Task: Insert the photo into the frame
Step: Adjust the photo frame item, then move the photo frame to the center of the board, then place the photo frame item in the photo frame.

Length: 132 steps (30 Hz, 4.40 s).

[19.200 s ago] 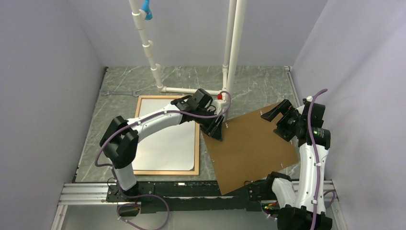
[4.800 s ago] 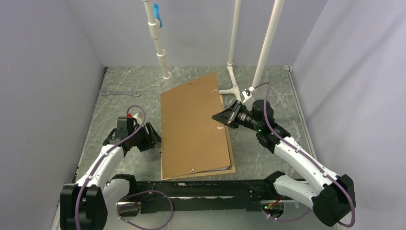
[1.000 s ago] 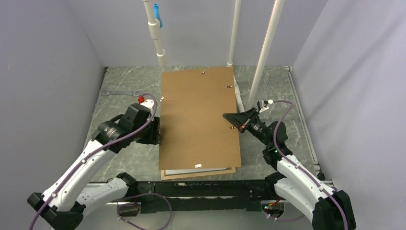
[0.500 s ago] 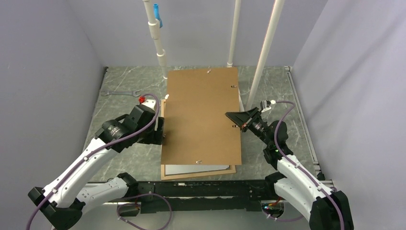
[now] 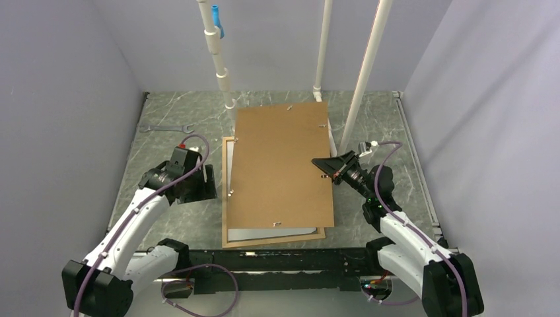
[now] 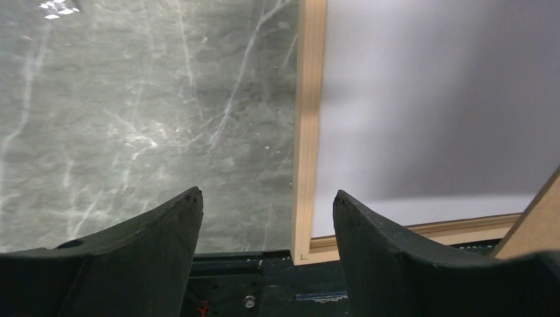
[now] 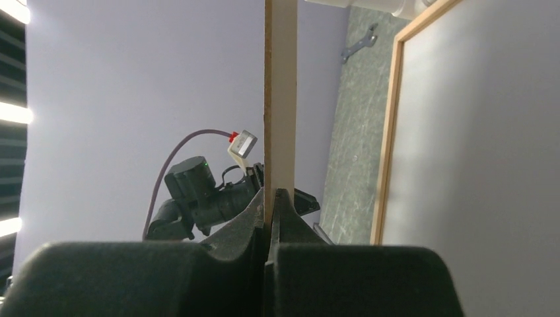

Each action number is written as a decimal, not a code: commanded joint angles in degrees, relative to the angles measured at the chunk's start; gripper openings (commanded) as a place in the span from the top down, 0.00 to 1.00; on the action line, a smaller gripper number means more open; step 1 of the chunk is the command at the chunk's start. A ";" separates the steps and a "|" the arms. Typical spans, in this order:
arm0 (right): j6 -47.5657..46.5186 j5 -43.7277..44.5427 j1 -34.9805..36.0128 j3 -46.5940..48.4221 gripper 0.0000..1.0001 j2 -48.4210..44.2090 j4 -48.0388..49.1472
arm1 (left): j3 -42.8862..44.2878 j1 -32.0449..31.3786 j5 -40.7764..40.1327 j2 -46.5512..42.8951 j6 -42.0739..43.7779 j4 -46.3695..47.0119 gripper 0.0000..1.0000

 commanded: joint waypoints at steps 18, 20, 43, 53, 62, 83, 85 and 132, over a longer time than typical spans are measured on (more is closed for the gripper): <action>-8.26 -4.37 -0.28 1.08 1.00 5.94 2.85 | -17.15 4.51 16.35 11.26 -0.41 33.26 0.48; -8.41 -4.07 -0.28 0.74 1.00 5.80 2.59 | -17.79 4.10 16.82 13.03 -0.19 35.50 0.49; -18.37 -2.64 -3.52 2.77 1.00 -3.18 -17.98 | -14.32 -9.96 11.66 25.70 3.70 37.39 1.00; -13.82 -3.77 -4.08 -0.20 1.00 -1.09 -11.06 | -13.78 -10.62 14.04 23.96 -4.14 35.54 0.98; -10.91 -3.91 -3.99 -0.87 1.00 3.43 -5.41 | -13.51 -9.38 13.17 18.17 -5.52 32.27 0.52; -9.07 -1.44 -3.93 -3.72 1.00 4.57 -2.65 | -13.27 -6.57 12.95 14.62 -6.11 29.18 0.46; -9.31 -1.14 -3.92 -3.93 1.00 5.25 -2.14 | -13.85 -5.15 13.38 13.60 -6.69 29.03 0.40; -16.13 6.22 5.04 -10.95 1.00 20.70 7.09 | -22.38 1.03 32.43 15.90 -6.57 51.19 0.34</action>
